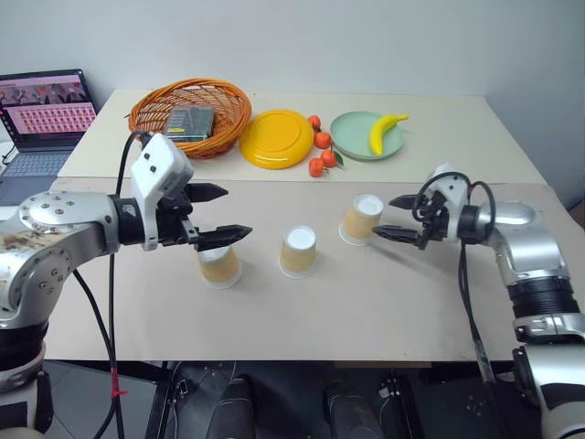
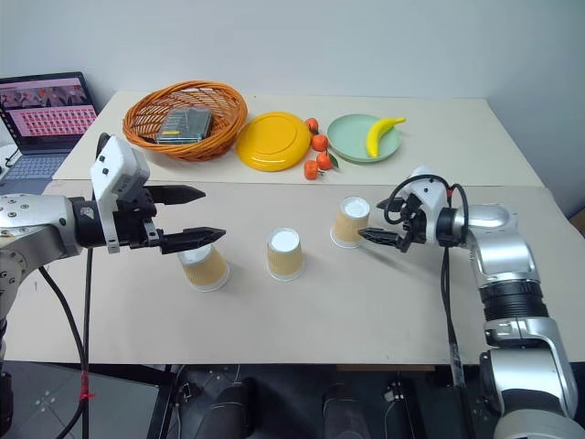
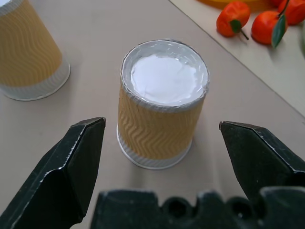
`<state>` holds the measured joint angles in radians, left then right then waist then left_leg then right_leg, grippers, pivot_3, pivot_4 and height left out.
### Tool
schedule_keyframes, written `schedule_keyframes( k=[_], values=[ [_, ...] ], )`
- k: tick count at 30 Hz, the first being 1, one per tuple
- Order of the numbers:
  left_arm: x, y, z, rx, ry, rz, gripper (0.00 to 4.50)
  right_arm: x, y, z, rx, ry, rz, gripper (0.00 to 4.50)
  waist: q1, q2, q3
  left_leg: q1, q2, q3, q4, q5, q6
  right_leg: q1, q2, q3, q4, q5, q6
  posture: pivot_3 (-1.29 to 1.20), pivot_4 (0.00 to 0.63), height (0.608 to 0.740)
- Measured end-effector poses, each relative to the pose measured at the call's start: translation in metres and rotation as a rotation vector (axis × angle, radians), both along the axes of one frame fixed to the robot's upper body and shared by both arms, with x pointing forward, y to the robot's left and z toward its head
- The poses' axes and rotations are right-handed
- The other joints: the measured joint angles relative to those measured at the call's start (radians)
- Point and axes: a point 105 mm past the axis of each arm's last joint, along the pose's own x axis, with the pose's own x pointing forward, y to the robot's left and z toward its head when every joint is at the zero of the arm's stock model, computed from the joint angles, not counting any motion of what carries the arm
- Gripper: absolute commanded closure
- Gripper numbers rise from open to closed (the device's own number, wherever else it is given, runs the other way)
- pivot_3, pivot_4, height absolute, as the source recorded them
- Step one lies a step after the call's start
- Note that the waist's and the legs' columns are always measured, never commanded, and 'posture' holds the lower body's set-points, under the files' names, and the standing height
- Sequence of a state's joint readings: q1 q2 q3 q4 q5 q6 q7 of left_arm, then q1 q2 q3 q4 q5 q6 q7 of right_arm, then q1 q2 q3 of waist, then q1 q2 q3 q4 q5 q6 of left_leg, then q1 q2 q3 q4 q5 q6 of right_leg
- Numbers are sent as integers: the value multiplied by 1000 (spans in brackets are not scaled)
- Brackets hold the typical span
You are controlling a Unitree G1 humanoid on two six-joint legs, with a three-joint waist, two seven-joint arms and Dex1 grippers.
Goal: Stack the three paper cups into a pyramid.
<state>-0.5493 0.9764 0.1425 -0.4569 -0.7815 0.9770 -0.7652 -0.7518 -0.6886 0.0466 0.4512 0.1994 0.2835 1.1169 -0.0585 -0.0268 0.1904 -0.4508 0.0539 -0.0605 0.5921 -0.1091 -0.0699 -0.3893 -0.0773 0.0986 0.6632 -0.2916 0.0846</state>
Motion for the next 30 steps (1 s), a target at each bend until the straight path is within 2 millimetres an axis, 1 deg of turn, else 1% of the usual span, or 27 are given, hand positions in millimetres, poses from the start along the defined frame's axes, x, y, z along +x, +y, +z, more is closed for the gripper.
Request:
schedule_keyframes(
  k=[4, 9, 11, 15, 16, 17, 18, 20, 23, 26, 28, 30],
  values=[
    [1, 6, 0, 0, -10, 34, 0, 9, 14, 7, 1, -25, 28, 24, -2, 0, 0, 0, 0, 0, 0, 0, 0, 0, 0, 0, 0, 0, 0, 0, 150, 732],
    [0, 11, -5, 1, 0, 68, 0, 18, 17, 8, 9, -29, 26, 24, 1, 0, 0, 0, 0, 0, 0, 0, 0, 0, 0, -1, 0, 0, 0, 0, 150, 732],
    [-1, 12, -5, 1, -8, 78, 0, 20, 19, 7, 6, -28, 32, 24, 1, 0, 0, 0, 0, 0, 0, 0, 0, 0, 0, 0, 0, 0, 0, 0, 150, 732],
    [-4, 14, -4, 1, -25, 98, 0, 24, 21, 6, -1, -14, 44, 978, -1, 0, 0, 0, 0, 0, 0, 0, 0, 0, 0, 0, 0, 0, 0, 0, 150, 732],
    [-5, 15, -5, 1, -24, 102, 0, 25, 21, 6, -5, -13, 50, 1399, -2, 0, 0, 0, 0, 0, 0, 0, 0, 0, 0, 0, 0, 0, 0, 0, 150, 732],
    [-7, 15, -6, 2, -21, 110, 0, 25, 21, 5, -14, -13, 57, 1714, -2, 0, 0, 0, 0, 0, 0, 0, 0, 0, 0, 0, 0, 0, 0, 0, 150, 732],
    [-7, 16, -6, 1, -19, 116, 0, 25, 21, 5, -15, -14, 59, 1870, -2, 0, 0, 0, 0, 0, 0, 0, 0, 0, 0, 0, 0, 0, 0, 0, 150, 732],
    [-7, 16, -5, 2, -26, 121, 0, 24, 21, 5, -18, -14, 70, 1870, -2, 0, 0, 0, 0, 0, 0, 0, 0, 0, 0, -1, 0, 0, 0, 0, 150, 732],
    [-8, 15, -5, 5, -33, 122, 0, 21, 20, 8, -28, -9, 92, 1870, -1, 0, 0, 0, 0, 0, 0, 0, 0, 0, 0, -1, 0, 0, 0, 0, 150, 732],
    [-8, 15, -5, 1, -33, 119, 0, 10, 17, 24, -65, -25, 143, 1870, 1, 1, 1, 0, 0, 0, -1, 0, 0, 0, 0, -1, 0, 0, 0, 0, 150, 732],
    [-7, 13, -6, -4, -28, 112, 0, -6, 19, 37, -87, -26, 215, 1870, 4, 2, 1, 0, 0, 0, -1, 0, 0, 0, 0, -1, 0, 0, 0, 0, 150, 732],
    [-4, 11, -9, -10, -14, 102, 0, -20, 27, 45, -93, -25, 276, 1870, 7, 2, 1, 0, 0, 0, -1, 0, 0, 0, 0, -1, 0, 0, 0, 0, 150, 732]
  ],
)
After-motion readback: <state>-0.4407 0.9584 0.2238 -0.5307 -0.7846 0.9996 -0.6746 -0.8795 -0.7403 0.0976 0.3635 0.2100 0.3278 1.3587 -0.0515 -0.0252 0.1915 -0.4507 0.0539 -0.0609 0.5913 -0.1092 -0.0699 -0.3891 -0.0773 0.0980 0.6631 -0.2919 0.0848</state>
